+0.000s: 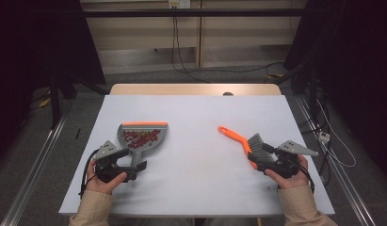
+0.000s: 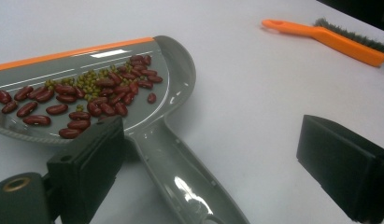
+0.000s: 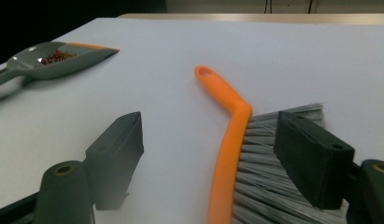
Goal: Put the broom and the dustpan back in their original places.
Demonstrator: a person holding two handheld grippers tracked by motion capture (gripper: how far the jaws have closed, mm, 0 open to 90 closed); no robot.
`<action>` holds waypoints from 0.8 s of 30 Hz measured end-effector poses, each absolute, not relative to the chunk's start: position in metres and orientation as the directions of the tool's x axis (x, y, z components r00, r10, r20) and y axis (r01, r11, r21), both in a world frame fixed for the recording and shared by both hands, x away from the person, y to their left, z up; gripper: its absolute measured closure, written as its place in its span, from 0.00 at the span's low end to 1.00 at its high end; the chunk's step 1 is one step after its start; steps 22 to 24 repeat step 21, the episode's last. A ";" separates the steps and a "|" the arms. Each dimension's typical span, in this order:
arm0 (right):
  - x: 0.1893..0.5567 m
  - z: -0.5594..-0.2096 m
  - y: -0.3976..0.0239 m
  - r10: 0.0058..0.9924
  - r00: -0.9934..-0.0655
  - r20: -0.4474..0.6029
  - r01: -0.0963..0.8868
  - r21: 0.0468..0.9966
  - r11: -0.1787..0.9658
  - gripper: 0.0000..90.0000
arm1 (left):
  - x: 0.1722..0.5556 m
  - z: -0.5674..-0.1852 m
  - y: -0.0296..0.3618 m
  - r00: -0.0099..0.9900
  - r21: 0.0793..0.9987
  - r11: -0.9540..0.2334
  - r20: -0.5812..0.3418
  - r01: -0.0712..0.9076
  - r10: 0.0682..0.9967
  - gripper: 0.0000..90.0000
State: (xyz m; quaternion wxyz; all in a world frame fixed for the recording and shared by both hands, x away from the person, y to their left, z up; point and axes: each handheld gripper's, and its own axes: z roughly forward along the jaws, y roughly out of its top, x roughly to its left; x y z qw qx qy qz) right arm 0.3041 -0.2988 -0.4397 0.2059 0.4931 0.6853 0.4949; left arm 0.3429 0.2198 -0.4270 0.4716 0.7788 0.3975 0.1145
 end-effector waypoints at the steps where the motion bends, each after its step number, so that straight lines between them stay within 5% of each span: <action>1: 0.304 -0.441 -0.299 0.881 -0.428 0.203 0.476 0.879 0.029 0.27 | 0.342 -0.428 0.220 0.660 0.826 -0.238 -0.200 0.511 0.724 0.09; 24: 0.300 -0.447 -0.281 0.868 -0.473 0.153 0.484 0.868 0.110 0.27 | 0.339 -0.431 0.221 0.683 0.834 -0.248 -0.194 0.492 0.704 0.09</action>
